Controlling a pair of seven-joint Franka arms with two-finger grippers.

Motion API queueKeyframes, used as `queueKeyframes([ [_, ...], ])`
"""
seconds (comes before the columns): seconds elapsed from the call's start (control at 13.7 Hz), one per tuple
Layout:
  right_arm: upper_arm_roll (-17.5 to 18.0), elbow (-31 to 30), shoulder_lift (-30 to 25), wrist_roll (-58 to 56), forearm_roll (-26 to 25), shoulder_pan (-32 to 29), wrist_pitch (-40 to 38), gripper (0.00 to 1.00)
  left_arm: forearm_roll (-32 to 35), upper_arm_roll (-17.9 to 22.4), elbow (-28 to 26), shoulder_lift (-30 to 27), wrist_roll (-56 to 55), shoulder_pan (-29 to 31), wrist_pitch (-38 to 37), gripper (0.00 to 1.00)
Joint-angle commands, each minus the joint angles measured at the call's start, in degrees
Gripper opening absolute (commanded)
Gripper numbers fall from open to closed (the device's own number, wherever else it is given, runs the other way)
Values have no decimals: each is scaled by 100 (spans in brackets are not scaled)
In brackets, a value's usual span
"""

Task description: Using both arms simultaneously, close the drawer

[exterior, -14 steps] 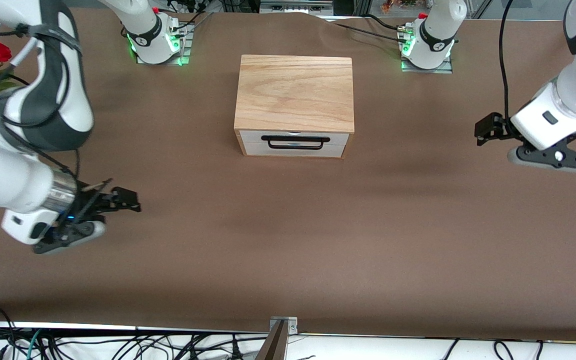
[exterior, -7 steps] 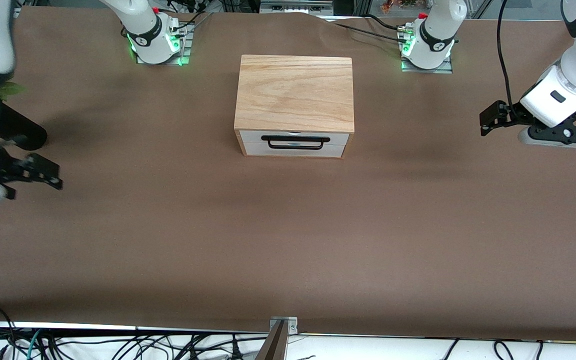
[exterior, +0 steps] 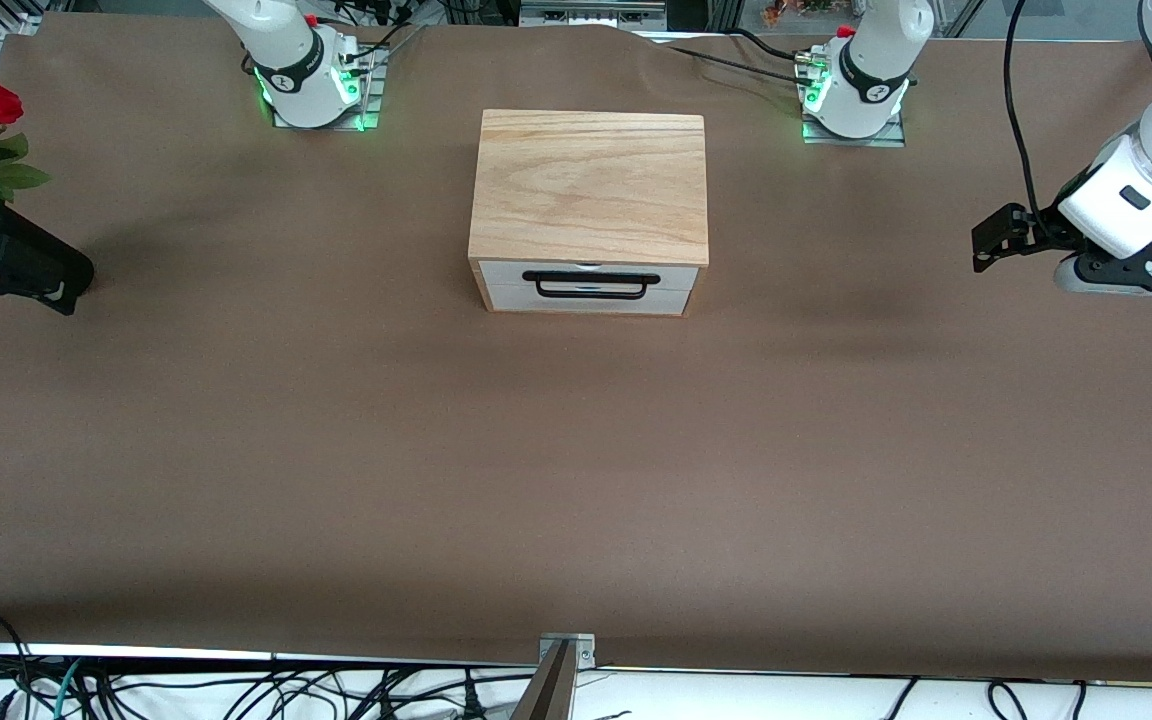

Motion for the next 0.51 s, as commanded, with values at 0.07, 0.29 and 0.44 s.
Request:
queueKeyframes([
  [0.07, 197, -171, -78, 397, -162, -145, -208, 100, -119, -66, 152, 44, 1, 46, -145, 100],
  [0.29, 197, -65, -25, 388, -179, -136, -261, 100, -119, -66, 161, 44, 10, 46, -154, 100],
  [0.44, 197, -65, -7, 388, -275, -127, -261, 100, -119, -66, 161, 44, 27, 46, -154, 100],
])
